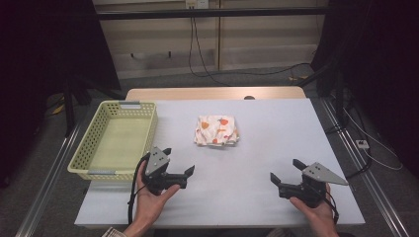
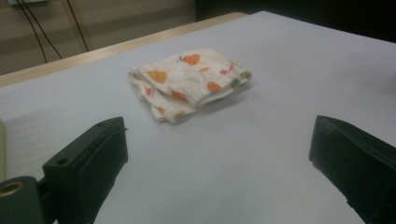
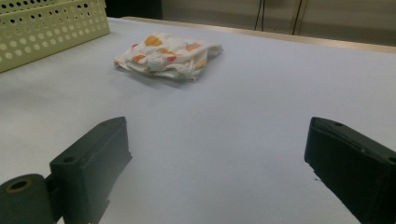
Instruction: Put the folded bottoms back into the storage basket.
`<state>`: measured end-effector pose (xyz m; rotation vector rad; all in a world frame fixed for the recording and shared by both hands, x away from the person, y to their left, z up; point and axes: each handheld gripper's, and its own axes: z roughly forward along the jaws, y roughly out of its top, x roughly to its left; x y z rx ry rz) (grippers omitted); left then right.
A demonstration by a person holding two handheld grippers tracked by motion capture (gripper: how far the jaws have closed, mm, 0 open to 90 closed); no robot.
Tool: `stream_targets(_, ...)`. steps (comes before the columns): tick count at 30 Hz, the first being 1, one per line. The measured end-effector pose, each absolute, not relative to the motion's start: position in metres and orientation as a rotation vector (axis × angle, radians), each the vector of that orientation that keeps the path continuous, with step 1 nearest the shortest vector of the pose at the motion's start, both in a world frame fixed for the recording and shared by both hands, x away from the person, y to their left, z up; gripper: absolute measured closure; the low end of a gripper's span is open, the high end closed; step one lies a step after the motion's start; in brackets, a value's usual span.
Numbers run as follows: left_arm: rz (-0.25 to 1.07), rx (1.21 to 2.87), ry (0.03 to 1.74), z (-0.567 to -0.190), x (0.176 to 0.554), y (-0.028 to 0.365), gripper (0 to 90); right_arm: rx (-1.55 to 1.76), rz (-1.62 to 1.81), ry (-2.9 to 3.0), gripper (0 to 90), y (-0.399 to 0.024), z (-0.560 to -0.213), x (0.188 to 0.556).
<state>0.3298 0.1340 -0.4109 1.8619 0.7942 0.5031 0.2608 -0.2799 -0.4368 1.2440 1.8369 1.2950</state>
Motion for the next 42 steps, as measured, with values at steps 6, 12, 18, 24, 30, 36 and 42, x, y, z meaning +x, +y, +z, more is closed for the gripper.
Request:
stream_targets(6, 0.462, 1.88, 0.783, -0.408, 0.338, 0.127, 3.2, 1.246, 1.299, 1.849, 6.6, -0.28, -0.437, 0.261)
stream_targets(12, 0.503, 1.878, 0.745, -0.406, 0.338, 0.118, 3.5, 1.253, 1.301, 1.848, 6.1, -0.28, -0.437, 0.262)
stream_targets(18, 0.504, 1.89, 0.749, -0.408, 0.35, 0.11, 3.7, 1.251, 1.3, 1.851, 6.1, -0.279, -0.437, 0.262)
stream_targets(24, 0.527, 1.894, 0.749, -0.406, 0.359, 0.105, 4.1, 1.251, 1.299, 1.853, 6.2, -0.279, -0.437, 0.262)
stream_targets(30, 0.516, 1.897, 0.786, -0.404, 0.373, 0.104, 3.9, 1.255, 1.295, 1.856, 6.2, -0.279, -0.438, 0.263)
stream_targets(36, 0.48, 1.897, 0.843, -0.411, 0.387, 0.103, 4.9, 1.255, 1.293, 1.857, 6.2, -0.279, -0.438, 0.263)
stream_targets(42, 0.482, 1.883, 0.895, -0.417, 0.402, 0.104, 6.2, 1.256, 1.295, 1.859, 6.2, -0.279, -0.438, 0.263)
